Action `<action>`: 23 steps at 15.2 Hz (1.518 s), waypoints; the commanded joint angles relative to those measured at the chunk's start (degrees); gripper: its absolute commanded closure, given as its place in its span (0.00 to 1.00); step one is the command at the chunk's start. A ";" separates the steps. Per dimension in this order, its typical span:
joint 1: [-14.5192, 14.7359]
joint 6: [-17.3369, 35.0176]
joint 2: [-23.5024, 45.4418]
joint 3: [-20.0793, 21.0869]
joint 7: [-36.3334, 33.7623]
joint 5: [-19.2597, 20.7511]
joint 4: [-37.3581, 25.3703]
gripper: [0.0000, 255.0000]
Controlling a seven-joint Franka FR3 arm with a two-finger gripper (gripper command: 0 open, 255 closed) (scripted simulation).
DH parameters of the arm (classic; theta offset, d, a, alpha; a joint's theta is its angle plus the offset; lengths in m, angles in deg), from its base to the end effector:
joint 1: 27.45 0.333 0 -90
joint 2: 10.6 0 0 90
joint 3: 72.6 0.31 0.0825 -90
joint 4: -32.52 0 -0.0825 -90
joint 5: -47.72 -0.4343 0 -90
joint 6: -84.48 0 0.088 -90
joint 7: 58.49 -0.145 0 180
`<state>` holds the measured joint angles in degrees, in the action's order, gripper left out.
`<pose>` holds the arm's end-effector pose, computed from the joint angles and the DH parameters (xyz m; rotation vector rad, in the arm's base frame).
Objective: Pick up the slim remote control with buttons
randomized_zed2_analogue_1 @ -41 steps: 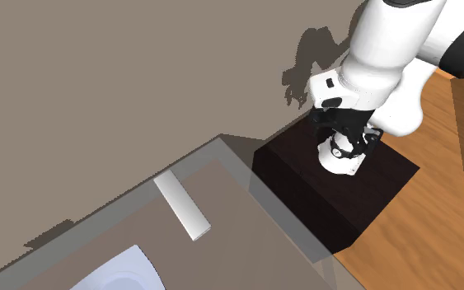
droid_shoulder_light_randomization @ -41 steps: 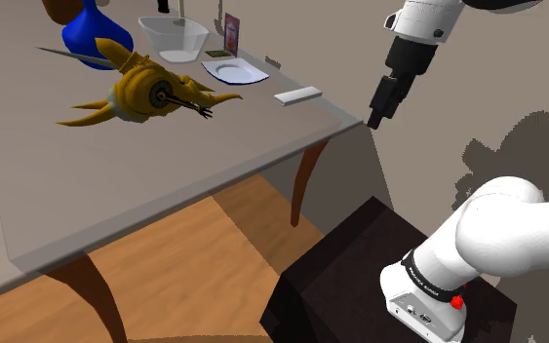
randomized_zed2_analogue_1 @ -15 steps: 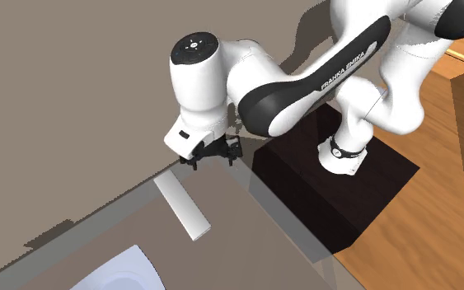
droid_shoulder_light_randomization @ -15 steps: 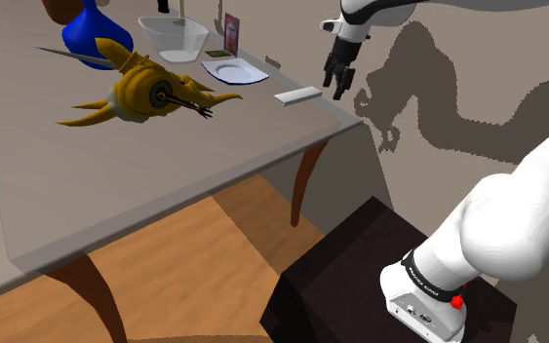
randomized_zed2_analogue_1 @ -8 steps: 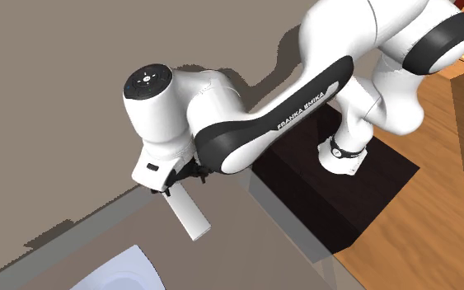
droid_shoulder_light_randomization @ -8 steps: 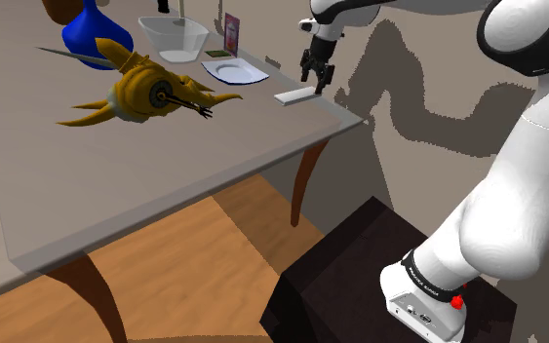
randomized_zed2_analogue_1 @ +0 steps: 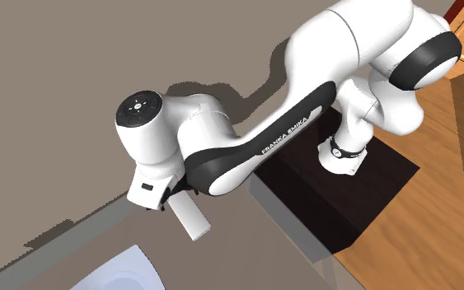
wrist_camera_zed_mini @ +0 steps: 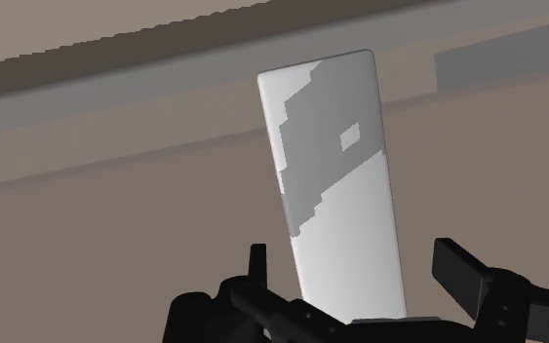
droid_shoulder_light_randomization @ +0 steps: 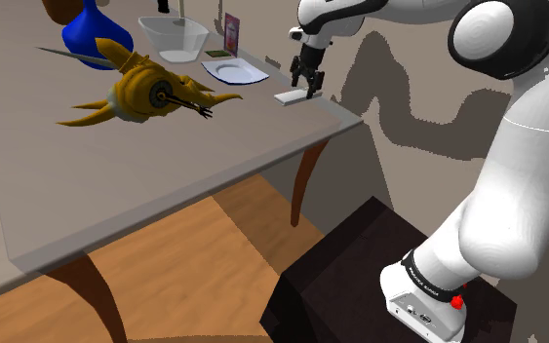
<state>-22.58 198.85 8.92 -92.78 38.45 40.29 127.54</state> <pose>0.6805 -0.1566 0.3597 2.3999 2.0050 0.0212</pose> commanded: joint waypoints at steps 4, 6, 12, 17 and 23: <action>-0.11 1.84 0.62 0.09 0.31 -0.31 1.23 1.00; -0.08 1.83 0.60 0.10 0.27 -0.30 1.24 1.00; -0.07 1.84 0.58 0.10 0.27 -0.29 1.26 1.00; -0.08 -0.94 -0.16 -0.07 0.03 0.08 -0.82 1.00; -0.11 -5.18 -1.09 -0.27 -0.31 0.55 -4.20 1.00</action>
<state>-22.67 194.61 7.82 -93.04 38.24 40.80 124.31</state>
